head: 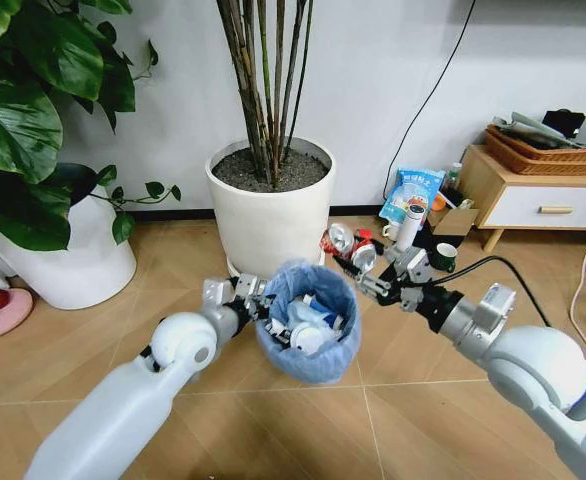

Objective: Pick up the trash bin and place the garbage on the floor into it.

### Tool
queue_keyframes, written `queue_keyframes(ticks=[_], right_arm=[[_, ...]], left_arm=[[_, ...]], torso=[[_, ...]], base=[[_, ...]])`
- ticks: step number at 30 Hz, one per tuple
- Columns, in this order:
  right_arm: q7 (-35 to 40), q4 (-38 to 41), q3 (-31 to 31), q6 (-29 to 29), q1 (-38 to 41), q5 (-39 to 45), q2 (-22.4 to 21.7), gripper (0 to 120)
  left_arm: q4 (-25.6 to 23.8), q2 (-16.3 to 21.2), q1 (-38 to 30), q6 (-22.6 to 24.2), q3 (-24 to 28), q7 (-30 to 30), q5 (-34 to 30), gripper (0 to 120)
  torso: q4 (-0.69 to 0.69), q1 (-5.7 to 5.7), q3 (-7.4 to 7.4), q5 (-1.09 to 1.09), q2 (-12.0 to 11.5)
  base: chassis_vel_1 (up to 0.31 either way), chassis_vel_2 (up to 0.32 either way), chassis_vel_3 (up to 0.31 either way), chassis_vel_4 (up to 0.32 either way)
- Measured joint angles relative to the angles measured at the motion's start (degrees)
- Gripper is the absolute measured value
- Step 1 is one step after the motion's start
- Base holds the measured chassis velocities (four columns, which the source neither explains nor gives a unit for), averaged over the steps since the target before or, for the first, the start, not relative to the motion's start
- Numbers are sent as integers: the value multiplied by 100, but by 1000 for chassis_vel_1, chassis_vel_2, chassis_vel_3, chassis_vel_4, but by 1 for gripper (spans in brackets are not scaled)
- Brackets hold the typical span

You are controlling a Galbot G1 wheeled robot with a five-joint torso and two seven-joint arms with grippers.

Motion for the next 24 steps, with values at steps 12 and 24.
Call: queue_keyframes(ticks=[12,24], right_arm=[[325,-547,-979,-225,778,-134,370,76],[948,-574,-851,-141,788,-106,531,100]], left_arm=[[16,13,-4,21,-5,-44,-46,0],[12,45,129,31,-174,-91,-35,0]], torso=[[2,0,0,-1,0],[1,0,0,-1,0]], base=[[0,0,0,0],[0,0,0,0]])
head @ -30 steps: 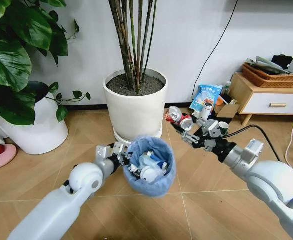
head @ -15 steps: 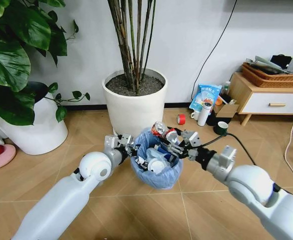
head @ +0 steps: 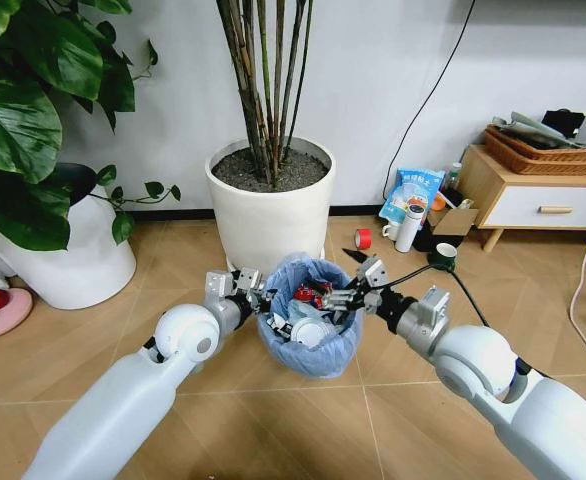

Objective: Pick up the trash bin and place the garbage on the floor into it.

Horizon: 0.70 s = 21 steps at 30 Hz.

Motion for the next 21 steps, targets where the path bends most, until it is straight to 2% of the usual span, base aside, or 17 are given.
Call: queue_keyframes(ticks=[5,10,13,17,21], right_arm=[[399,164,403,9,-349,-19,146,100],[956,351,969,23,-1187,-362,461,100],[986,383,1199,48,-1477,-534,549,100],[983,583,1865,171,-2233,-1018,901,100],[972,721,2114,170,-2586,-1293,1186,100]], left_arm=[[-107,114,231,34,-207,-89,12,0],[-365,417,724,37,-648,-149,142,0],[-454,492,835,36,-743,-180,158,0],[-675,557,1065,37,-904,-357,137,0],[-742,506,1154,43,-947,-407,158,0]], torso=[[-1,0,0,0,0],[1,-1,0,0,0],[2,-1,-1,0,0],[-1,-1,-1,0,0],[0,-1,-1,-1,0]], base=[[0,0,0,0],[0,0,0,0],[0,0,0,0],[0,0,0,0],[0,0,0,0]])
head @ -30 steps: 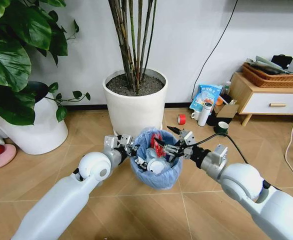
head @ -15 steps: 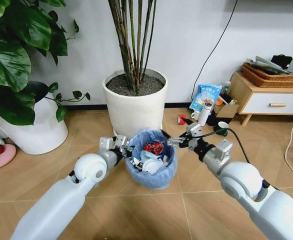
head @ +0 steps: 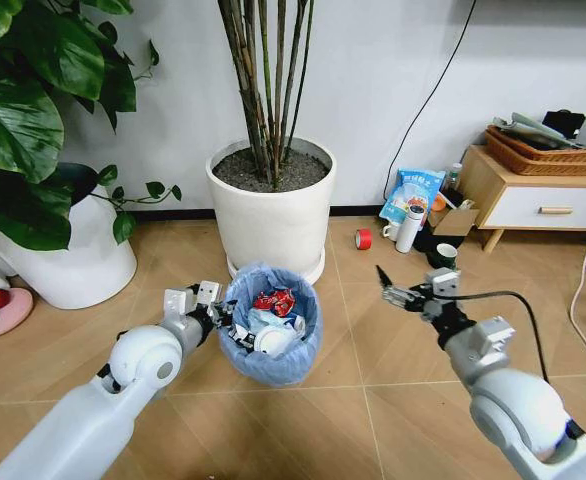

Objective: Pick up the trash bin and place the garbage on the floor into it.

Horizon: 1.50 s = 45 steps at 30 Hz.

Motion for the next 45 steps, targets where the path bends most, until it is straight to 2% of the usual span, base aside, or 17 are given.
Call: queue_keyframes(ticks=[2,6,10,22,36,45], right_arm=[[-2,41,38,0,-119,-105,110,100],[-24,171,92,43,-531,-608,613,100],[-32,223,176,101,-670,-772,862,100],[-63,231,342,244,-734,-841,1014,100],[-82,229,214,291,-785,-914,1018,100],[-89,236,142,285,-807,-956,960,100]], left_arm=[[-26,-12,29,0,-19,-18,13,0],[-145,-21,208,0,-154,-101,86,0],[-199,-11,372,-3,-366,-107,184,0],[-388,-101,917,-38,-906,-80,397,0],[-495,-132,1097,-40,-962,-79,410,0],[-552,-149,1200,-44,-998,-67,455,0]], torso=[[0,0,0,0,0],[0,0,0,0,0],[0,0,0,0,0],[1,1,1,0,0],[0,1,1,2,0],[0,1,1,0,0]], base=[[0,0,0,0],[0,0,0,0],[0,0,0,0],[38,30,-33,-29],[131,42,-127,-41],[268,-67,-261,77]])
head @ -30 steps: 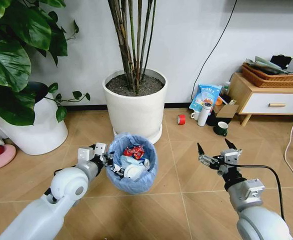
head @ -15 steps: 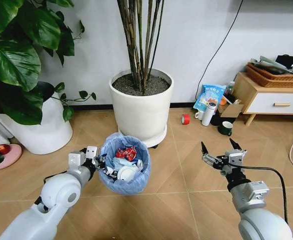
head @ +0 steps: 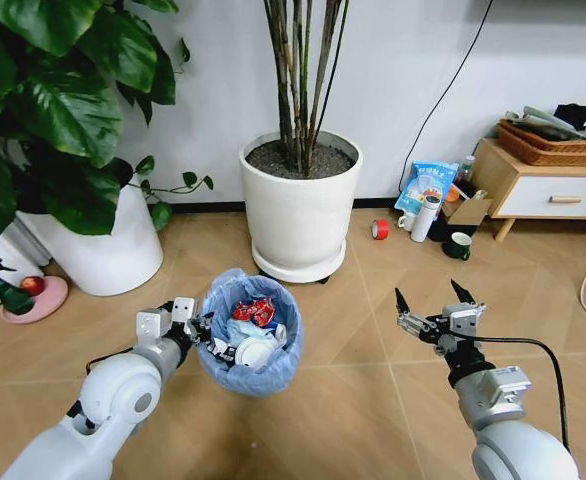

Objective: Pick up the trash bin and place the garbage on the floor into it.

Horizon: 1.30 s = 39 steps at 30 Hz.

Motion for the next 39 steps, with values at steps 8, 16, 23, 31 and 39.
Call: queue_keyframes(ticks=[8,16,23,31,39], right_arm=[[-9,8,-20,0,-33,-14,-28,100],[-27,-2,-70,9,-24,-29,-34,100],[-51,-21,-122,41,-64,-120,3,100],[-73,-26,-182,62,-78,-157,-14,100],[-75,-36,-207,68,-87,-162,-23,100]], left_arm=[[-19,-39,54,-12,8,23,61,0],[-92,-53,202,-19,-38,56,138,0],[-153,-75,347,-28,-96,87,202,0],[-187,-81,442,-40,-125,103,247,0],[-194,-118,504,-48,-140,120,295,0]], torso=[[0,-1,0,0,0],[1,-2,-1,2,0],[-2,0,1,2,0],[0,1,1,2,0],[1,0,1,1,0]], base=[[355,-173,-356,183],[346,-204,-348,193],[221,-100,-233,103],[291,-45,-281,47],[444,-54,-449,43]])
